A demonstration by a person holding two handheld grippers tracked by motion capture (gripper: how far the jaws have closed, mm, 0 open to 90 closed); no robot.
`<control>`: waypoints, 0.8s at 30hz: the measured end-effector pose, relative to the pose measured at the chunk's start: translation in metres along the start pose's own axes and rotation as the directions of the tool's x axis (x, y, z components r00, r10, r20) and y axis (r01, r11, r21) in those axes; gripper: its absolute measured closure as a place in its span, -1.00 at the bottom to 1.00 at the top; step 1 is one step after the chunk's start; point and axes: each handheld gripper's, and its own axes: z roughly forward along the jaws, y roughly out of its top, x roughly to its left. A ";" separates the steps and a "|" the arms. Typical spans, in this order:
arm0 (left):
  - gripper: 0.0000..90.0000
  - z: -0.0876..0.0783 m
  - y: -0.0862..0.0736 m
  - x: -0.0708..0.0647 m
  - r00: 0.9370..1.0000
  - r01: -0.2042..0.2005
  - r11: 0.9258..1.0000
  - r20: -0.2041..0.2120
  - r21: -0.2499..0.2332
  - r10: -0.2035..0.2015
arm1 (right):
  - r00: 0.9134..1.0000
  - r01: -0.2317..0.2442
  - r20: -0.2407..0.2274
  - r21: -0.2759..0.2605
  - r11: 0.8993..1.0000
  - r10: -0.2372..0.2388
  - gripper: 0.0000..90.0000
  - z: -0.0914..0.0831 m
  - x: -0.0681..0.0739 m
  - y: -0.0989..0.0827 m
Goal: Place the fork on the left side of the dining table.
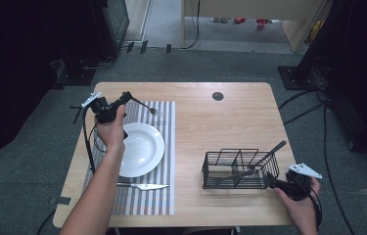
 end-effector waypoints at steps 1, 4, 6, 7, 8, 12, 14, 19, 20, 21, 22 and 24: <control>0.98 0.002 -0.001 0.004 1.000 0.012 1.000 -0.002 0.006 -0.012 | 1.000 0.000 0.000 0.000 1.000 0.000 -0.71 0.000 0.000 0.000; 0.98 0.006 -0.005 0.014 0.998 0.059 0.998 -0.007 0.017 -0.059 | 1.000 0.000 0.001 0.000 1.000 0.000 -0.71 0.000 0.000 0.000; 0.98 0.009 -0.007 0.019 0.995 0.094 0.996 -0.015 0.002 -0.094 | 1.000 0.000 0.000 0.000 1.000 0.000 -0.71 0.000 0.000 0.000; 0.98 0.010 -0.008 0.022 0.994 0.104 0.995 -0.021 0.004 -0.104 | 1.000 0.000 0.001 0.000 1.000 0.000 -0.71 0.000 0.000 0.000; 0.98 0.012 -0.009 0.025 0.993 0.112 0.994 -0.026 0.005 -0.111 | 1.000 0.000 0.001 0.000 1.000 0.000 -0.71 0.000 0.000 0.000; 0.98 0.017 -0.013 0.035 0.990 0.132 0.991 -0.044 0.005 -0.132 | 1.000 0.000 0.001 0.000 1.000 0.000 -0.71 0.000 0.000 0.000; 0.98 0.018 -0.015 0.039 0.988 0.148 0.989 -0.052 0.007 -0.147 | 1.000 0.000 0.001 0.000 1.000 0.000 -0.71 0.000 0.000 0.000; 0.97 0.019 -0.018 0.047 0.981 0.185 0.983 -0.056 0.012 -0.184 | 1.000 -0.001 0.002 0.000 1.000 0.001 -0.71 0.000 0.000 0.000; 0.97 0.019 -0.018 0.048 0.980 0.189 0.982 -0.058 0.015 -0.188 | 1.000 -0.001 0.002 0.000 1.000 0.001 -0.71 0.000 0.000 0.000; 0.97 0.018 -0.018 0.050 0.979 0.195 0.981 -0.062 0.022 -0.193 | 1.000 -0.002 0.002 0.000 1.000 0.002 -0.71 0.000 0.000 0.000; 0.96 0.017 -0.017 0.051 0.977 0.204 0.978 -0.069 0.032 -0.202 | 1.000 -0.002 0.002 0.000 1.000 0.002 -0.71 0.000 0.000 0.000; 0.92 0.017 -0.016 0.054 0.973 0.216 0.975 -0.094 0.051 -0.210 | 1.000 -0.003 0.003 0.001 1.000 0.003 -0.71 0.000 0.000 0.000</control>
